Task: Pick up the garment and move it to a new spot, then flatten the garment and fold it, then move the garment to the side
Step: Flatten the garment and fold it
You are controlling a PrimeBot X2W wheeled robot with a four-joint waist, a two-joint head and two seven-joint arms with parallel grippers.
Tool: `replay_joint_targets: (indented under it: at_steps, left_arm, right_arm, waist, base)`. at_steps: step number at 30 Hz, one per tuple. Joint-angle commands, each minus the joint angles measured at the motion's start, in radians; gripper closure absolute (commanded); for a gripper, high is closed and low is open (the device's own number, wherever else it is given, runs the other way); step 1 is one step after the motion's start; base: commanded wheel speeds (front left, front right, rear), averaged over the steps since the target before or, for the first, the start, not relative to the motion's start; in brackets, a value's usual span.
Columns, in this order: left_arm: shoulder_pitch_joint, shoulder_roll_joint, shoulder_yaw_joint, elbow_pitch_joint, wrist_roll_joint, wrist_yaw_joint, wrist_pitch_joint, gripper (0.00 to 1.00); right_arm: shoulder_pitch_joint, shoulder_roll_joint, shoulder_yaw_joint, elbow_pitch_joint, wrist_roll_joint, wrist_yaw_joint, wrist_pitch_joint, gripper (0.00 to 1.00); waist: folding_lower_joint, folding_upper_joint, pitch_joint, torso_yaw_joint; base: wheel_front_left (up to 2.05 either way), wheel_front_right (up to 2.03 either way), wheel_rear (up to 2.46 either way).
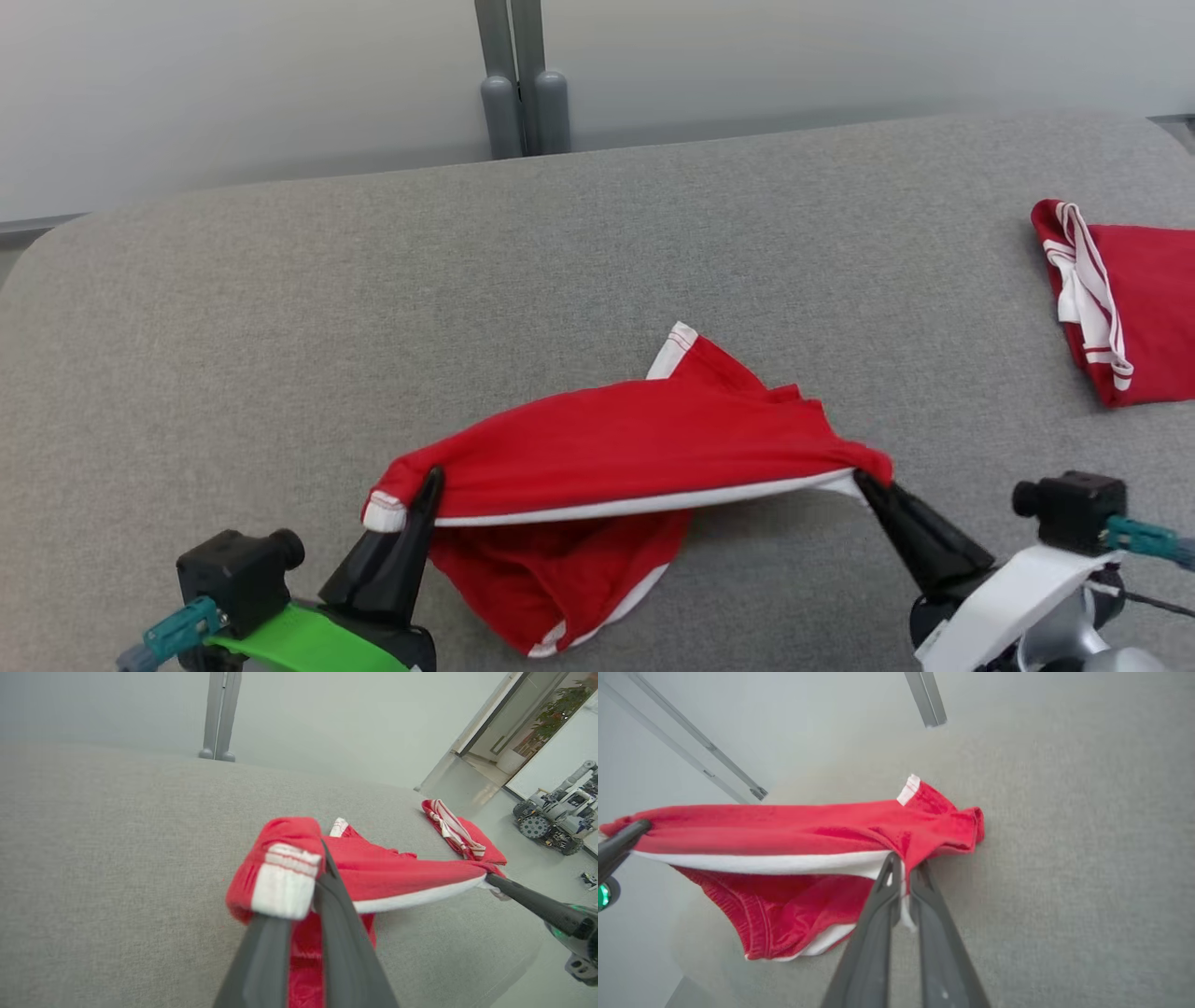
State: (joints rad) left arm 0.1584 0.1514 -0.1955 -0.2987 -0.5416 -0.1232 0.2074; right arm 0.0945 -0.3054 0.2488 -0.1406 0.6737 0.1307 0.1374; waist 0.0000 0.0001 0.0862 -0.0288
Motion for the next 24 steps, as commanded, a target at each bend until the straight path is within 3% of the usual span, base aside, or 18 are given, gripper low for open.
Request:
replay_joint_targets:
  at_steps: [1, 9, 14, 19, 24]
  left_arm:
    - [-0.006, 0.011, 0.001, -0.036, 0.013, 0.0, 0.006, 1.0]
    - [-0.121, 0.034, -0.046, -0.239, 0.049, 0.008, 0.109, 1.0]
    - [-0.352, 0.049, -0.047, -0.256, 0.048, 0.005, 0.217, 1.0]
    - [-0.724, 0.015, -0.044, -0.088, 0.014, 0.004, 0.313, 1.0]
    - [-1.187, -0.012, -0.019, 0.22, 0.077, 0.007, 0.314, 1.0]
  right_arm:
    - [0.016, -0.01, -0.023, -0.042, 0.015, 0.0, 0.006, 1.0]
    - [-0.037, -0.074, -0.192, -0.337, 0.066, 0.0, 0.091, 1.0]
    - [-0.239, -0.121, -0.285, -0.425, 0.159, 0.0, 0.194, 1.0]
    - [-0.593, -0.124, -0.335, -0.283, 0.208, 0.0, 0.297, 1.0]
    - [-1.072, -0.06, -0.331, -0.009, 0.072, -0.001, 0.329, 1.0]
  waist:
    - [0.0, -0.0001, -0.003, -0.011]
    - [0.0, -0.0001, 0.028, -0.041]
    - [0.0, -0.0001, 0.147, -0.057]
    - [0.0, -0.0001, 0.305, -0.038]
    - [0.0, -0.0001, 0.479, -0.027]
  base:
    - [0.0, 0.0, 0.0]
    - [0.0, 0.0, 0.0]
    - [0.0, 0.0, 0.0]
    - [0.0, 0.0, 0.0]
    - [0.0, 0.0, 0.0]
